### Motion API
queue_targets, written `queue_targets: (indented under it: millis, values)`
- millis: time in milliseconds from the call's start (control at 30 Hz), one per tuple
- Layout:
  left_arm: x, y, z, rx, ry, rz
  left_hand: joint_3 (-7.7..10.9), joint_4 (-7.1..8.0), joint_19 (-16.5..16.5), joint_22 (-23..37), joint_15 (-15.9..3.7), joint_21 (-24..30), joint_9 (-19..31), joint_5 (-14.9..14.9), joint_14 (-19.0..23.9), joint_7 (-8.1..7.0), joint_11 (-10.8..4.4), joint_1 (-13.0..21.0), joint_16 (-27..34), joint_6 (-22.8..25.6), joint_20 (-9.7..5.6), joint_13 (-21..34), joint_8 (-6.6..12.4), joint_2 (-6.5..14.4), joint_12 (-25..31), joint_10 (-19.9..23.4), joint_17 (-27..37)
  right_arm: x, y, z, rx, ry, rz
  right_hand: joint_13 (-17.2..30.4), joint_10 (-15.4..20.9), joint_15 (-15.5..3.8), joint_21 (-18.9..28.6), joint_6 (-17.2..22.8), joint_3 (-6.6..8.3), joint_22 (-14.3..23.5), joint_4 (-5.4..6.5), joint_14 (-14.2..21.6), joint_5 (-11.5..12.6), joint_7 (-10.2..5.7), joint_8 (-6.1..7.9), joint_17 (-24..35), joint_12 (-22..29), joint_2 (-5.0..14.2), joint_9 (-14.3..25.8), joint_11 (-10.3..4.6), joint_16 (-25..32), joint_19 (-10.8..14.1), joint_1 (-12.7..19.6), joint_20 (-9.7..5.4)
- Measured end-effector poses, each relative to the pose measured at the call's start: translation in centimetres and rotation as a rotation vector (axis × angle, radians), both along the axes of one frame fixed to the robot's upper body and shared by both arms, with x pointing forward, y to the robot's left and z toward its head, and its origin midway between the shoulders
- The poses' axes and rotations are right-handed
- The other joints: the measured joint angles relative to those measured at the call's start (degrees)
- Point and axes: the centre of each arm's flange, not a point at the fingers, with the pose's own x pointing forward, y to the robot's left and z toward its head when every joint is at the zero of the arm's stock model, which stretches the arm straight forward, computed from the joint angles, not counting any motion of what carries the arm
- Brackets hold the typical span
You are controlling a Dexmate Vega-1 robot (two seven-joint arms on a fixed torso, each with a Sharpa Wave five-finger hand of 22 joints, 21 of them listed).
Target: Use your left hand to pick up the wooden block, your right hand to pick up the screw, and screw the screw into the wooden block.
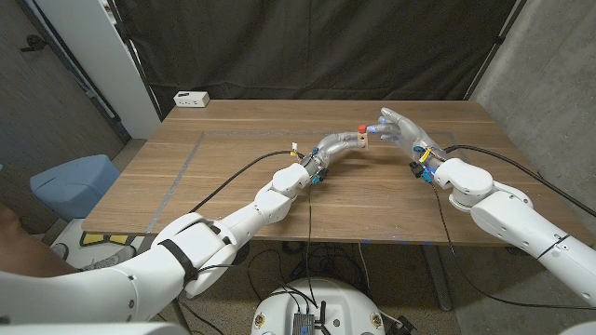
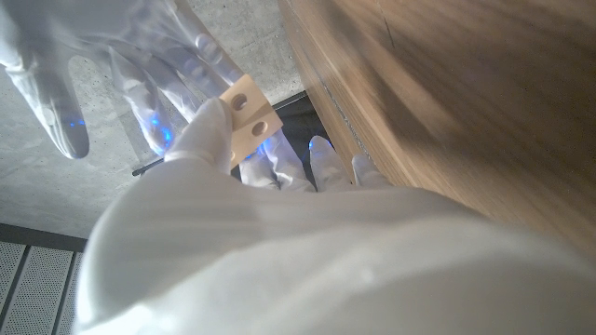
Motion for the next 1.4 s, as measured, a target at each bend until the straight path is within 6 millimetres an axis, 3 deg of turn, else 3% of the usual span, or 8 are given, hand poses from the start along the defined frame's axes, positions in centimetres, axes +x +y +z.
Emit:
queue_targets:
  millis: [100, 200, 333, 533, 1000, 1400]
  values:
    - [-0.1, 0.0, 0.1, 0.005, -0.005, 0.003, 0.0, 0.0, 0.0, 0.0, 0.0, 0.0, 0.0, -0.08, 0.0, 0.0, 0.0, 0.0, 0.0, 0.0, 0.0, 0.0, 0.0, 0.0, 0.0, 0.0, 0.0, -0.2, -0.3, 0.1, 0.006, -0.009, -0.019, 0.03, 0.32, 0.2, 0.05, -0.27, 0.0, 0.0, 0.0, 0.2, 0.0, -0.25, -0.19, -0.09, 0.0, 0.0, 0.0, 0.32, 0.0, 0.5, 0.0, 0.1]
    - [-0.1, 0.0, 0.1, 0.008, -0.009, 0.004, 0.0, 0.0, 0.0, 0.0, 0.0, 0.0, -0.01, 0.11, 0.0, 0.0, 0.0, 0.01, 0.0, 0.0, 0.0, 0.0, 0.0, 0.01, 0.0, 0.0, 0.0, -0.2, -0.5, 0.2, 0.009, -0.014, -0.03, 0.15, 0.07, 0.3, 0.05, -2.1, 0.17, 0.0, -0.17, 0.3, 0.0, -0.75, -1.13, -0.09, -0.07, -0.02, 0.0, 0.56, 0.0, 0.5, 0.02, 0.1]
    - [-0.2, 0.1, 0.2, 0.015, -0.016, 0.011, 0.0, 0.0, 0.0, 0.0, 0.0, 0.0, -0.03, 0.12, 0.0, 0.0, 0.0, 0.02, 0.0, 0.0, 0.0, 0.0, 0.0, 0.0, 0.0, -0.01, 0.0, -0.3, -0.8, 0.3, 0.013, -0.02, -0.045, 0.15, -0.75, 0.41, 0.05, -5.08, 0.16, 0.0, -0.16, 0.41, 0.0, -1.17, -2.49, -0.09, -0.88, -0.23, 0.0, 1.99, 0.0, 0.5, 0.23, 0.1]
    - [-0.3, 0.1, 0.3, 0.021, -0.023, 0.013, 0.0, 0.0, 0.0, 0.0, 0.0, 0.0, -0.04, 0.12, 0.0, 0.0, -0.01, 0.03, 0.0, 0.0, 0.0, 0.0, 0.0, 0.0, 0.0, -0.01, 0.0, -0.3, -0.8, 0.3, 0.012, -0.022, -0.051, 0.14, -2.46, 0.92, 0.05, -8.23, 0.16, 0.0, -0.16, -0.16, 0.0, -1.95, -3.89, 0.07, -1.54, -0.23, 0.0, 2.43, -0.27, 0.5, 0.23, 0.1]
    - [-0.5, 0.2, 0.4, 0.029, -0.033, 0.018, 0.0, 0.0, 0.0, 0.0, 0.0, 0.0, -0.01, 0.06, 0.0, 0.0, -0.01, 0.06, 0.0, 0.0, 0.0, 0.0, 0.0, 0.0, 0.0, -0.01, 0.0, 0.5, -0.6, 0.7, -0.011, -0.005, -0.014, 0.14, -8.86, 1.02, -0.69, -14.58, -0.41, 0.0, 0.41, -2.09, 0.0, -2.46, -5.75, 0.34, -2.41, -1.16, 0.08, 1.22, -1.11, -1.65, -0.7, 0.95]
    - [-0.8, 0.2, 0.3, 0.032, -0.037, 0.021, 0.0, 0.0, 0.0, 0.0, 0.0, 0.0, 0.0, 0.05, 0.0, 0.0, -0.01, 0.21, 0.0, 0.0, -0.01, 0.0, 0.0, -0.02, 0.0, -0.01, 0.0, 0.9, -0.2, 0.8, -0.039, 0.017, 0.032, 0.13, -10.99, 1.02, -1.11, -16.25, -0.81, 0.0, 0.81, -2.08, 0.0, -2.62, -5.75, 0.61, -2.41, -1.21, -0.19, 0.92, -1.11, -3.54, -1.53, 1.41]
